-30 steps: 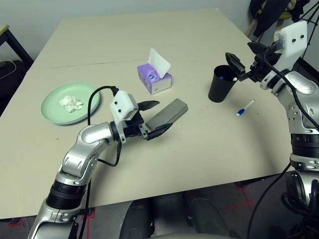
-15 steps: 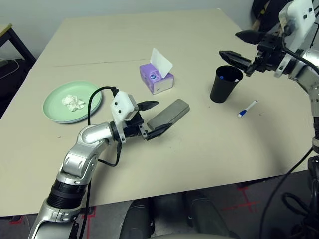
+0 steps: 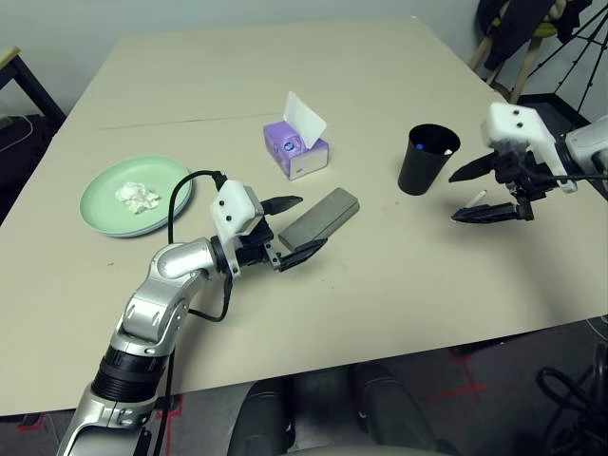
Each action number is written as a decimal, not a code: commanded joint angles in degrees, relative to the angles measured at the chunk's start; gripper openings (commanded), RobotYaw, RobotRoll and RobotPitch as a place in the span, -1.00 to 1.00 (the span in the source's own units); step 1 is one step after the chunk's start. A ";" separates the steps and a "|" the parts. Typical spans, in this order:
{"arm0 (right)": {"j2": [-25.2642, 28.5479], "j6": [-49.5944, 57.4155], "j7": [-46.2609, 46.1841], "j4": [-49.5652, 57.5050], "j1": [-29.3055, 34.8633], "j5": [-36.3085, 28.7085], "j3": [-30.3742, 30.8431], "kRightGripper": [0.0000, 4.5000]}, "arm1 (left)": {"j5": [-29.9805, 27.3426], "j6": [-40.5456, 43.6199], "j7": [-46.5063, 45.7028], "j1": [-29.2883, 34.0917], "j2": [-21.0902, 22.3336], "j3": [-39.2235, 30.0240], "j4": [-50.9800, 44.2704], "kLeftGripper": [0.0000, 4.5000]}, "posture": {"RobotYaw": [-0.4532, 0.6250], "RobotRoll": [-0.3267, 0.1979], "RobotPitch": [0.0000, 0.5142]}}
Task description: Organize and tidy the items on the table.
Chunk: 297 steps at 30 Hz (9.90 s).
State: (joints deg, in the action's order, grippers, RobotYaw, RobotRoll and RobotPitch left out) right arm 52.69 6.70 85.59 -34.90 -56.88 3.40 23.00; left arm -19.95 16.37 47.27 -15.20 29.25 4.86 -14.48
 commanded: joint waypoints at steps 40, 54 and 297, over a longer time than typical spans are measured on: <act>-16.02 -43.77 -8.83 -36.82 -18.03 36.12 15.57 0.99 | -2.01 8.99 -5.20 5.81 1.81 -2.04 -11.31 1.00 | 0.00 0.25 -0.16; -15.37 -50.98 -9.96 -39.88 -20.12 42.97 20.16 0.99 | -2.40 11.03 -6.93 7.51 2.59 -2.91 -14.21 1.00 | 0.07 0.25 -0.12; -30.26 -8.07 -66.22 5.23 33.98 -19.73 -43.57 0.99 | 10.93 -7.29 -42.14 13.87 -12.24 -23.81 3.89 1.00 | -0.14 0.25 -0.70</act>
State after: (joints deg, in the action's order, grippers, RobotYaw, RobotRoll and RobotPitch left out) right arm 22.25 -1.08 18.60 -28.09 -22.33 -15.68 -20.56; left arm -9.27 8.89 5.15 -1.69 16.99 -19.12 -10.26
